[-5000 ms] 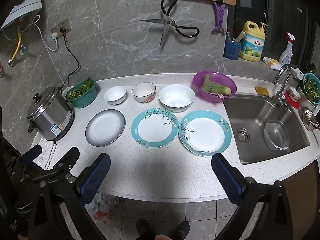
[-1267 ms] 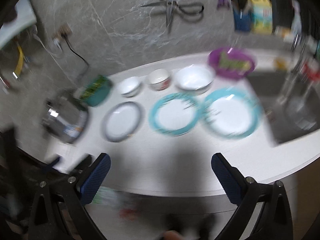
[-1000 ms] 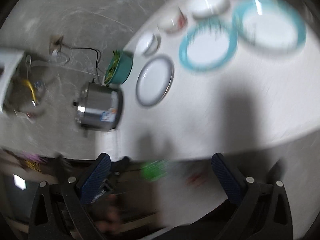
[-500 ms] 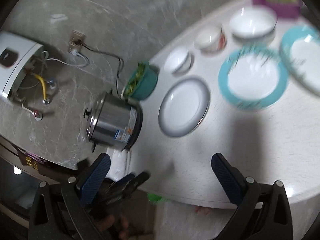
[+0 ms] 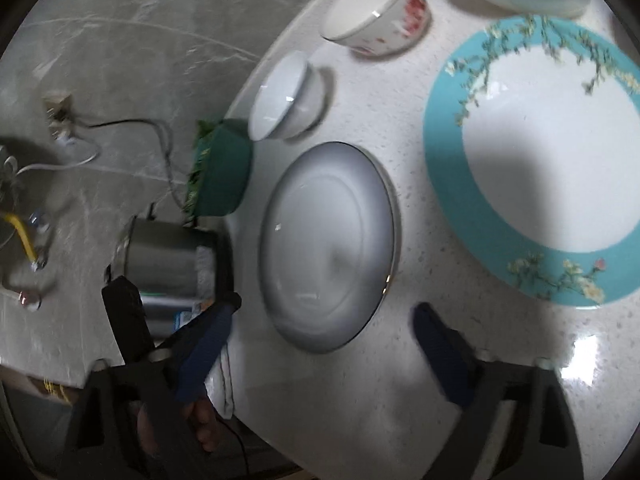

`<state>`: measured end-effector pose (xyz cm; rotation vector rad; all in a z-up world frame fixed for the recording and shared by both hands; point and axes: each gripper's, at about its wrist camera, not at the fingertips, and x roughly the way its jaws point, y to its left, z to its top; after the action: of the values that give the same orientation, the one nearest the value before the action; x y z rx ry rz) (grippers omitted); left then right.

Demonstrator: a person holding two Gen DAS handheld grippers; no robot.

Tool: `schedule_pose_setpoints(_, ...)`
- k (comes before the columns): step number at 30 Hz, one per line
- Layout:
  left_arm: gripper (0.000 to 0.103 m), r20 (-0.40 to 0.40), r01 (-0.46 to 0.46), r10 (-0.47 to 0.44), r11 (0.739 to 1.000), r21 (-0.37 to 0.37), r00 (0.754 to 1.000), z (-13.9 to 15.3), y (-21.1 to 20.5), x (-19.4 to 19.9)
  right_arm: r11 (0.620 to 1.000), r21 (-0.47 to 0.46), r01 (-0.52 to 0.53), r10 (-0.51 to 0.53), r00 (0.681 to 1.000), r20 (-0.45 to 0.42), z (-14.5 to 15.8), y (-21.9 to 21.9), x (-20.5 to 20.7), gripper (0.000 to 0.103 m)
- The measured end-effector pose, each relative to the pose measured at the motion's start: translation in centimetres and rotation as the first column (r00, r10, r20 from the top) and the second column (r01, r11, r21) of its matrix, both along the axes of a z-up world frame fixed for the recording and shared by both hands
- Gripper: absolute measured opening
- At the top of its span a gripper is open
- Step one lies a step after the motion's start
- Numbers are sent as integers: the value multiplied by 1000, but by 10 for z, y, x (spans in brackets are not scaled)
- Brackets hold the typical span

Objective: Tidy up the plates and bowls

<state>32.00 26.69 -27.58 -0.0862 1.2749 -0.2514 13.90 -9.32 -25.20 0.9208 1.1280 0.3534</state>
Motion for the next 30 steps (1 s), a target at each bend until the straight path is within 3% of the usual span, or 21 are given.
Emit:
schedule_pose_setpoints(5,90,-33,82,-82,997,-3,996,-11,1,35,997,-30,67,-69,995,-69,-15,4,12,74)
schedule_pose_setpoints(10,64,-65,145,-148,988,-48,987,-21,-2,54,993,-40,107,-110,990,-87,-20,3,23,68)
schedule_pose_setpoints(15,62,-97,190,-194,980,-54,976,-29,1,71,993,-41,112,-115,990,-83,-23,0,37,62)
schedule_pose_setpoints(23,61,-69,241,-242,970,-19,968,-32,-18,84,994,-55,95,-99,991,-84,-25,8,47,50)
schedule_pose_setpoints(25,45,-61,265,-265,964,-9,962,-32,-27,83,993,-91,80,-88,992,-91,-23,10,49,44)
schedule_pose_setpoints(27,36,-62,292,-292,956,-9,954,-32,-35,83,989,-131,65,-77,993,-94,-22,12,51,38)
schedule_pose_setpoints(30,36,-72,305,-304,952,17,950,-31,-41,83,985,-160,61,-78,992,-103,-22,12,52,28)
